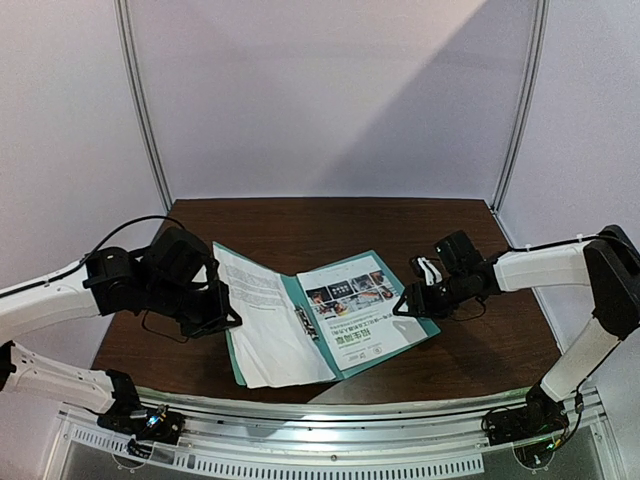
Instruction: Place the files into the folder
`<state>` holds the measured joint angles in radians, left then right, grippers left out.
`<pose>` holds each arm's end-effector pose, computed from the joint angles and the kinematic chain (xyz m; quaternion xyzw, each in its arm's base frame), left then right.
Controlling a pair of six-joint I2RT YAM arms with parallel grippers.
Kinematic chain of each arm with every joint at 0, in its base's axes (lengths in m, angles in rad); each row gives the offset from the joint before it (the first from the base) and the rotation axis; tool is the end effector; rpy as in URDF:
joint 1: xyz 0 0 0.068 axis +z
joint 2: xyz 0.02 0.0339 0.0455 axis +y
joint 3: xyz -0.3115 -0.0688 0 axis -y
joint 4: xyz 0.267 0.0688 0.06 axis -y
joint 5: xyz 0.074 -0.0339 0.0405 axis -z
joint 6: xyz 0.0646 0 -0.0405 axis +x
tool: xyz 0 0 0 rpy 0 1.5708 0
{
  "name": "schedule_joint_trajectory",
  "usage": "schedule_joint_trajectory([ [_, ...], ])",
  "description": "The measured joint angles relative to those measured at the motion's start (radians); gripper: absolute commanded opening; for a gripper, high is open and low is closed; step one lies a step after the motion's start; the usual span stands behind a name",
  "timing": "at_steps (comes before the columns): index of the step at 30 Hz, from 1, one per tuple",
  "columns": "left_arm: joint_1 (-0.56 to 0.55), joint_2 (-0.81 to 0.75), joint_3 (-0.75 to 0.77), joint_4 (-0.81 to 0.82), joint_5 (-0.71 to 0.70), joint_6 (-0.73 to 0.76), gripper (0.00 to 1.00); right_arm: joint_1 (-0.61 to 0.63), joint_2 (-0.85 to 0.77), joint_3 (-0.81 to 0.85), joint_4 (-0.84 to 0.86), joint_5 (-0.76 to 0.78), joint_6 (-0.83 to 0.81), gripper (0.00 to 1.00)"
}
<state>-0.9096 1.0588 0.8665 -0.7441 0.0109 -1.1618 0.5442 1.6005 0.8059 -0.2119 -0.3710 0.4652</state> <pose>0.1364 -0.1765 0.2813 -0.1178 0.9428 -0.2709 0.1546 0.2710 0.1914 0.1630 -0.0886 0.9412 0.2874 0.1539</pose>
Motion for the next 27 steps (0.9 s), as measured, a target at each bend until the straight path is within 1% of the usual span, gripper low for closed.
schedule_joint_trajectory([
  [6,0.0,0.064,0.117,-0.088,-0.035,0.051,0.0,0.002,0.0,0.037,-0.068,0.024,-0.026,0.66],
  [11,0.0,0.067,0.146,-0.135,-0.053,0.079,0.0,0.035,-0.012,0.061,-0.088,0.033,-0.029,0.63],
  [14,0.0,0.068,0.146,-0.15,-0.055,0.09,0.0,0.085,-0.018,0.087,-0.087,0.037,-0.023,0.55],
  [21,0.0,0.068,0.143,-0.153,-0.058,0.105,0.0,0.254,-0.016,0.148,-0.04,0.035,0.034,0.35],
  [27,0.0,0.063,0.113,-0.149,-0.063,0.114,0.0,0.37,0.074,0.254,-0.002,0.043,0.07,0.24],
])
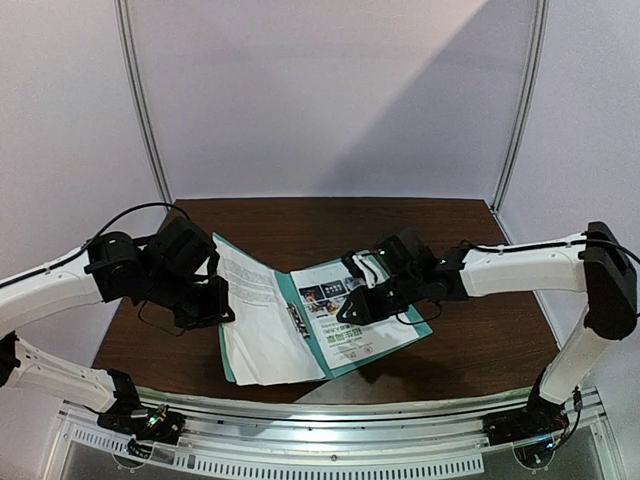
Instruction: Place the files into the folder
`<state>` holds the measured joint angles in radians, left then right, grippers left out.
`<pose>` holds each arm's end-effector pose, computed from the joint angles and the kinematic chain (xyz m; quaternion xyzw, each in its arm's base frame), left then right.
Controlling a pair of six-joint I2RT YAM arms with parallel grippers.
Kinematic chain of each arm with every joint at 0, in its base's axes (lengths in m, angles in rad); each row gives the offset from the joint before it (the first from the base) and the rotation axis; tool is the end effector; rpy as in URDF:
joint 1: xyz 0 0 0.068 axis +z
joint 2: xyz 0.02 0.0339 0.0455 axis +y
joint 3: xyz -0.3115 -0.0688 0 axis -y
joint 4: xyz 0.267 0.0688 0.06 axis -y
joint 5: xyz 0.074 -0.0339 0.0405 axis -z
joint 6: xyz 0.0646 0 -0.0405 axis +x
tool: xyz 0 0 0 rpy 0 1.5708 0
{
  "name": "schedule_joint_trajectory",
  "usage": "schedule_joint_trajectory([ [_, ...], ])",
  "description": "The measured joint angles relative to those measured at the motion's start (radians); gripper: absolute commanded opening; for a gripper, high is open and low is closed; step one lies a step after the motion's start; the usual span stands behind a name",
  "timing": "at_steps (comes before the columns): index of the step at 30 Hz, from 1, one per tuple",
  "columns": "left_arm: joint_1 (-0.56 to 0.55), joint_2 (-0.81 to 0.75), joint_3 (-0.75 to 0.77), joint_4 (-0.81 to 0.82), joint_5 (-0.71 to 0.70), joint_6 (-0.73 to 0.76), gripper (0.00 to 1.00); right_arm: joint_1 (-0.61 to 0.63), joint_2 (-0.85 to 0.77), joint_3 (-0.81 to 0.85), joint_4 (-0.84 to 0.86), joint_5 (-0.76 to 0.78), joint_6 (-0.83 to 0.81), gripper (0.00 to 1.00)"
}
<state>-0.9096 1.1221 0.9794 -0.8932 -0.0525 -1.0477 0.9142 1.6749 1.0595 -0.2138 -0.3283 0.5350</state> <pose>0.1429 -0.1781 0.2964 -0.0734 0.9613 -0.2051 0.1685 0.2254 0.3266 0.2185 -0.2315 0.8919 0.3510 0.1667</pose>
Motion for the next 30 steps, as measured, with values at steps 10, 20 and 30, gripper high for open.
schedule_joint_trajectory([
  [10,0.0,-0.048,-0.054,0.02,0.0,0.0,0.0,0.132,0.176,0.12,0.002,0.024,0.038,0.13],
  [20,0.0,-0.074,-0.079,0.022,-0.001,0.0,0.0,0.166,0.281,0.159,-0.028,0.07,0.051,0.1],
  [30,0.0,-0.077,-0.08,0.021,-0.001,0.003,0.0,0.167,0.284,0.174,-0.068,0.148,0.037,0.09],
])
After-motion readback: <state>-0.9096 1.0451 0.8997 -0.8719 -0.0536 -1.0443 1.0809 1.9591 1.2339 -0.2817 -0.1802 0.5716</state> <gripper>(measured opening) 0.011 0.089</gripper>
